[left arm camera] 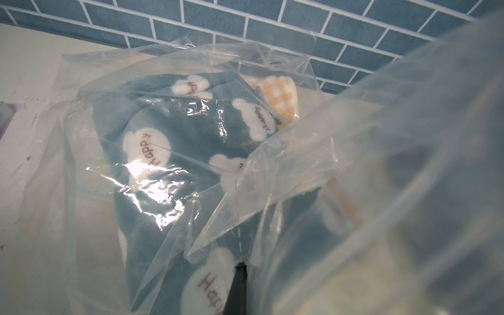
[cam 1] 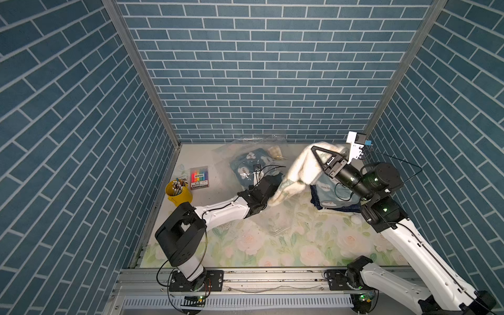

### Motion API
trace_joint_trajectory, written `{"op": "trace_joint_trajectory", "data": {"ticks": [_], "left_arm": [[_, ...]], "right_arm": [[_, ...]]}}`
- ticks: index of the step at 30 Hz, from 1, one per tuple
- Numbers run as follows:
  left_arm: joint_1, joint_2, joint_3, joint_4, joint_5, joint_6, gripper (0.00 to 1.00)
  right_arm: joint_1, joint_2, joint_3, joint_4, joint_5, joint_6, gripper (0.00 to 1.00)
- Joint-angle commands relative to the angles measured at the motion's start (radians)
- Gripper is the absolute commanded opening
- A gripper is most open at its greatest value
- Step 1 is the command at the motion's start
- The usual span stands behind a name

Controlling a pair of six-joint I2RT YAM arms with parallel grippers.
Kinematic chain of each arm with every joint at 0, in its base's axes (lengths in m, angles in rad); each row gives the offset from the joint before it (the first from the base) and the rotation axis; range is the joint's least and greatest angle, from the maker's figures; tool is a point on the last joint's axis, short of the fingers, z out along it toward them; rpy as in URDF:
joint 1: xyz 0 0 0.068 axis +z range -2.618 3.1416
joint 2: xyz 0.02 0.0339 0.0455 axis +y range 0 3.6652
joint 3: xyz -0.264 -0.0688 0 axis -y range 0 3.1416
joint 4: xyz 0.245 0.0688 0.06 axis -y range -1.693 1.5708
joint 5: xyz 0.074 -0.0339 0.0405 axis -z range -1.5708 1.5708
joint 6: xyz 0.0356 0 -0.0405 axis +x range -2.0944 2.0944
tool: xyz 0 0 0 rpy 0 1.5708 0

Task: Take the blanket out of the vacuum bag
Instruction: Place the blanket at the center of the board.

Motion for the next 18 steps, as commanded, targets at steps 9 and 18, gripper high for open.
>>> {"op": "trace_joint_trajectory", "data": {"ticks": [9, 18], "left_arm": [[0.013, -0.085, -0.113, 0.011, -0.009, -0.008, 0.02], [0.013, -0.110, -0.169, 0.016, 0.022, -0.010, 0.02]], "right_arm": [[-0.330, 0.111, 0.141, -0.057, -0.130, 0.002, 0.00], [-0.480, 0.026, -0.014, -0.078, -0.151, 0.019, 0.00]]}}
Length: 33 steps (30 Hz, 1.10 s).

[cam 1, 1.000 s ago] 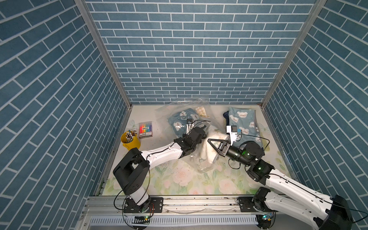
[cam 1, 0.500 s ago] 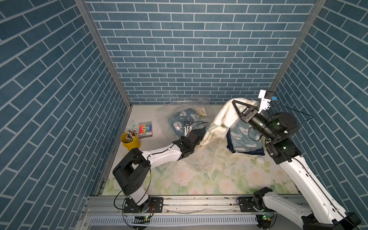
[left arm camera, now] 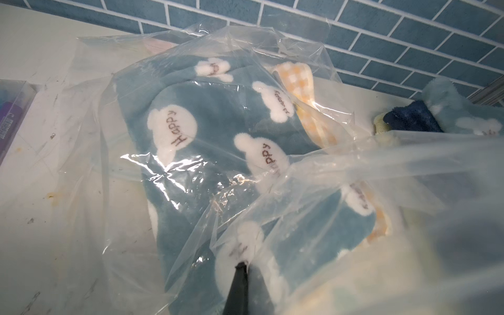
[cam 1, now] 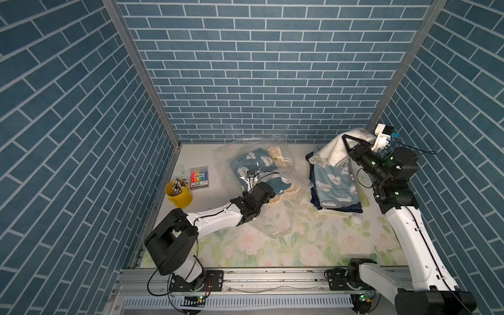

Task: Take the blanket out of the vacuum bag
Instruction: Place the blanket at the center of the board.

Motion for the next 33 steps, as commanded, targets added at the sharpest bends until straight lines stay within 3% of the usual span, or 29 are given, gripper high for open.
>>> {"op": "trace_joint_trajectory", "data": {"ticks": [1, 10, 14, 19, 22, 28, 30, 33], "left_arm": [[0.010, -0.018, -0.021, -0.033, 0.013, -0.004, 0.02], [0.010, -0.066, -0.028, -0.036, 0.033, 0.001, 0.02], [0.010, -0.054, -0.010, -0.035, 0.049, 0.002, 0.02], [0.010, -0.034, 0.030, -0.051, 0.053, 0.008, 0.02], [0.010, -0.039, 0.024, -0.038, 0.060, 0.005, 0.02], [0.009, -0.043, -0.012, 0.000, 0.099, 0.000, 0.02], [0.010, -0.041, -0.021, 0.007, 0.110, -0.011, 0.02], [0.010, -0.041, -0.024, 0.001, 0.115, -0.019, 0.02]], "right_arm": [[-0.035, -0.057, -0.012, -0.018, 0.001, -0.011, 0.00], [-0.066, 0.071, -0.004, 0.018, -0.018, -0.009, 0.00], [-0.069, 0.245, 0.156, 0.063, -0.050, 0.014, 0.00], [-0.097, 0.357, 0.404, -0.062, 0.007, -0.019, 0.00], [-0.103, 0.324, 0.244, -0.043, 0.025, 0.044, 0.00], [-0.096, 0.140, -0.452, 0.229, 0.106, 0.267, 0.00], [-0.097, 0.097, -0.589, 0.266, 0.132, 0.298, 0.00], [-0.097, 0.055, -0.663, 0.249, 0.152, 0.293, 0.00]]}}
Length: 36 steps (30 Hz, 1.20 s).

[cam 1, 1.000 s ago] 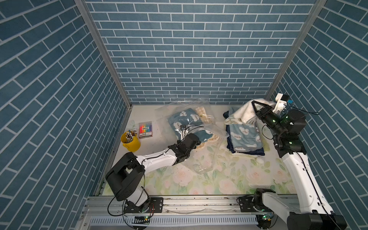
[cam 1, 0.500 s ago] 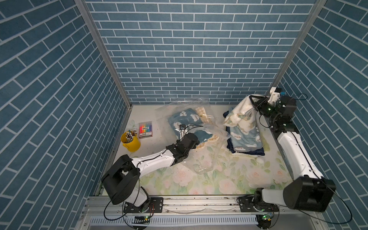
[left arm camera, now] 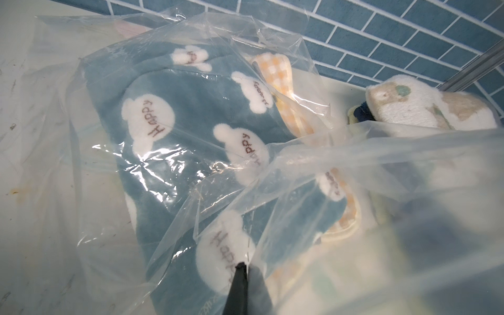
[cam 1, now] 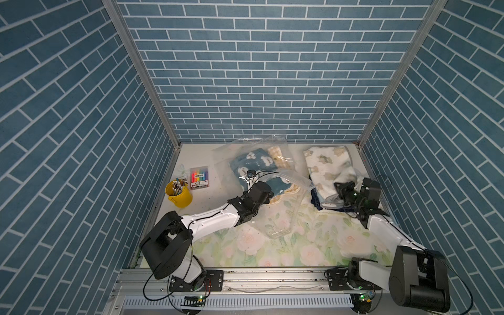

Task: Take the blanket out of the vacuum bag
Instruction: Place the blanket at the center of the board.

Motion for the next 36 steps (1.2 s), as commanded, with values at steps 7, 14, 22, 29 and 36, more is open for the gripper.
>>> {"op": "trace_joint_trajectory", "data": {"ticks": [7, 14, 22, 29, 36], "left_arm": [[0.005, -0.021, -0.038, 0.021, 0.020, -0.020, 0.02], [0.005, -0.038, -0.052, 0.028, 0.021, -0.028, 0.02], [0.005, -0.052, -0.083, 0.046, 0.018, -0.030, 0.02], [0.004, -0.045, -0.088, 0.053, 0.022, -0.030, 0.02], [0.006, -0.051, -0.090, 0.045, 0.012, -0.024, 0.02]], "right_arm": [[0.004, -0.105, -0.005, 0.076, 0.037, 0.026, 0.00], [0.005, -0.118, 0.015, 0.047, -0.031, -0.076, 0.46], [0.011, -0.211, 0.029, -0.262, 0.040, -0.417, 0.69], [0.099, -0.173, 0.100, -0.391, 0.190, -0.620, 0.72], [0.217, -0.080, 0.179, -0.446, 0.304, -0.703, 0.71]]}}
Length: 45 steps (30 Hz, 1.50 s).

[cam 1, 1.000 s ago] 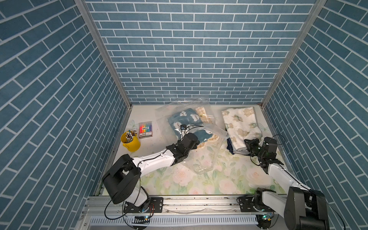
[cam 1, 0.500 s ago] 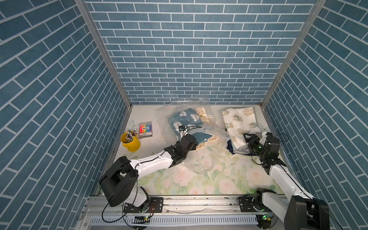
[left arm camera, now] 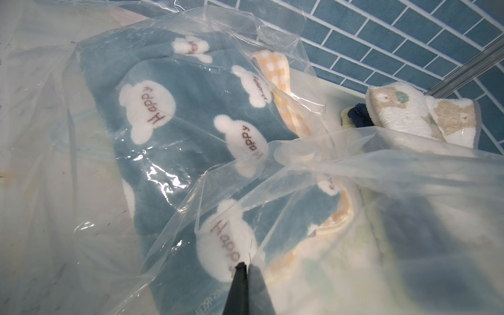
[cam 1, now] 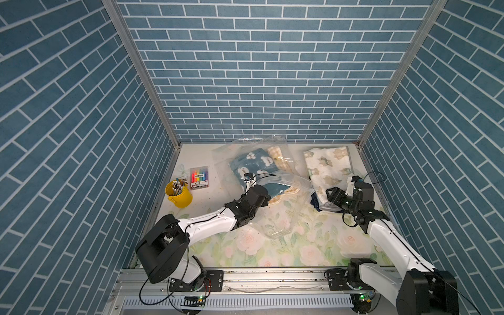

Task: Take the blanket out of the vacuum bag
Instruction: Place the blanket at the center of the board.

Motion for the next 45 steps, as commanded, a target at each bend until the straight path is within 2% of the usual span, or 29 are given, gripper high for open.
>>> {"op": "trace_joint_trajectory", "data": {"ticks": [1, 4, 5, 7, 11, 13, 20, 25, 28, 31, 33, 35, 40, 45], "left_arm": [[0.005, -0.012, -0.015, -0.021, -0.010, 0.008, 0.02], [0.006, -0.025, -0.021, -0.028, -0.023, 0.012, 0.03], [0.005, -0.027, -0.024, -0.028, -0.028, 0.014, 0.03], [0.006, -0.032, -0.026, -0.029, -0.033, 0.018, 0.03], [0.006, -0.037, -0.018, -0.047, -0.041, 0.026, 0.03], [0.006, -0.039, -0.013, -0.052, -0.041, 0.029, 0.03], [0.006, -0.040, 0.012, -0.065, -0.046, 0.037, 0.03], [0.007, -0.032, 0.013, -0.057, -0.034, 0.033, 0.03], [0.006, -0.030, 0.009, -0.054, -0.032, 0.034, 0.03], [0.006, -0.030, 0.005, -0.049, -0.032, 0.036, 0.03], [0.006, -0.028, 0.002, -0.042, -0.031, 0.038, 0.03], [0.006, -0.027, -0.003, -0.031, -0.028, 0.037, 0.03], [0.006, -0.022, -0.017, 0.009, -0.006, 0.031, 0.03], [0.006, -0.031, -0.035, 0.028, 0.004, 0.033, 0.03]], "right_arm": [[0.049, 0.047, 0.050, -0.083, 0.111, -0.108, 0.71], [0.071, 0.079, 0.054, -0.107, 0.158, -0.127, 0.69], [0.073, 0.088, 0.053, -0.107, 0.168, -0.129, 0.64], [0.073, 0.103, 0.054, -0.108, 0.169, -0.131, 0.50], [0.072, 0.078, 0.080, -0.099, 0.134, -0.118, 0.12], [0.072, 0.053, 0.120, -0.102, 0.072, -0.097, 0.00], [0.030, 0.049, 0.246, -0.066, -0.182, 0.082, 0.00], [-0.095, 0.045, 0.070, 0.183, -0.418, 0.317, 0.00], [-0.124, -0.004, -0.039, 0.296, -0.448, 0.449, 0.00], [-0.125, -0.055, -0.090, 0.297, -0.468, 0.479, 0.21], [-0.125, -0.079, -0.067, 0.196, -0.463, 0.405, 0.45], [-0.127, -0.108, -0.018, 0.026, -0.428, 0.307, 0.58], [-0.152, -0.220, -0.009, -0.203, -0.361, 0.226, 0.71], [-0.195, -0.331, -0.040, -0.212, -0.364, 0.311, 0.78]]}}
